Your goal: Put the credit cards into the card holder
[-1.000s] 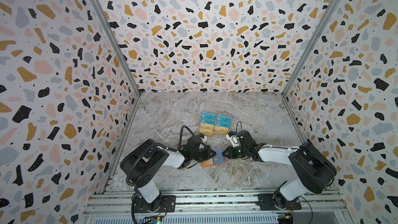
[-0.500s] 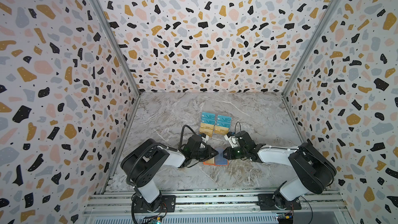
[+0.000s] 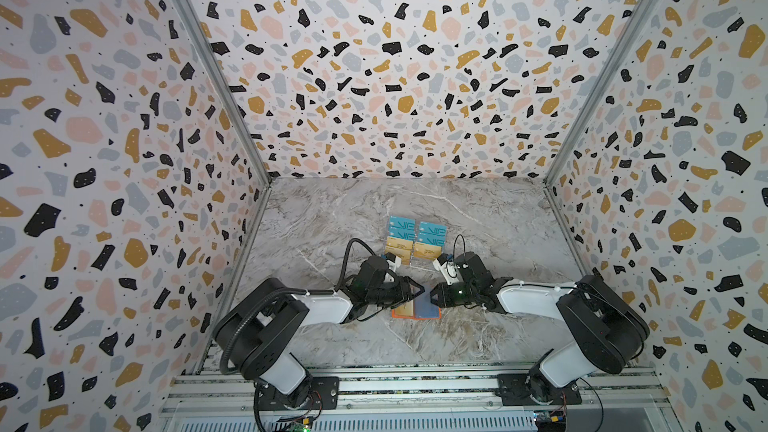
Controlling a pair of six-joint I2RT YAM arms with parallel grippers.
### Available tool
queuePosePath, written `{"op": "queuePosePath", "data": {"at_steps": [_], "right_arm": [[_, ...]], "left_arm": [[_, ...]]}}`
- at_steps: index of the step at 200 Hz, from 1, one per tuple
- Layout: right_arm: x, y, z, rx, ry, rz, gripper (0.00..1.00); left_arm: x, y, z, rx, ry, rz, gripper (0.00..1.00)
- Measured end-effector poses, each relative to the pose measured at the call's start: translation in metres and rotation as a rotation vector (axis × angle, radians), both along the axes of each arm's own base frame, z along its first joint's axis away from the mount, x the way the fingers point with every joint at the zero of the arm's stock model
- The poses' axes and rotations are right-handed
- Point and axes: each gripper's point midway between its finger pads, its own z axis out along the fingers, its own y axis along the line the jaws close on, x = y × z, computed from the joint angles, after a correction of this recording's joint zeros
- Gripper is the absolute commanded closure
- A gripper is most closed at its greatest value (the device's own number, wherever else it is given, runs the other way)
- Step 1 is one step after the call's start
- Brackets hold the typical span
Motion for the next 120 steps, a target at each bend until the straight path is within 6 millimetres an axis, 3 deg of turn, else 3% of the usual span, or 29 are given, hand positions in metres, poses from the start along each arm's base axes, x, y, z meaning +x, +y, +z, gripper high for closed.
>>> {"op": "queuePosePath", "data": {"at_steps": [46,69,94,120], "right_arm": [[-0.009,0.020,0.011,0.039,-0.025,0.065,0.85],[-0.008,0.036,0.015,0.069,-0.040,0.098,0.85],[-0.010,0.044,0.007,0.068,-0.024,0.117,0.84],[-0.011,0.047,-0.003,0.057,-0.003,0.121,0.84]], "left_arm": [[0.011,0.016,0.037,-0.007,-0.078,0.066,0.47],[0.017,0.032,0.040,0.041,-0.089,0.105,0.51],[0.019,0.050,0.036,0.095,-0.086,0.134,0.57],[0.018,0.055,0.035,0.107,-0.087,0.132,0.63]]}}
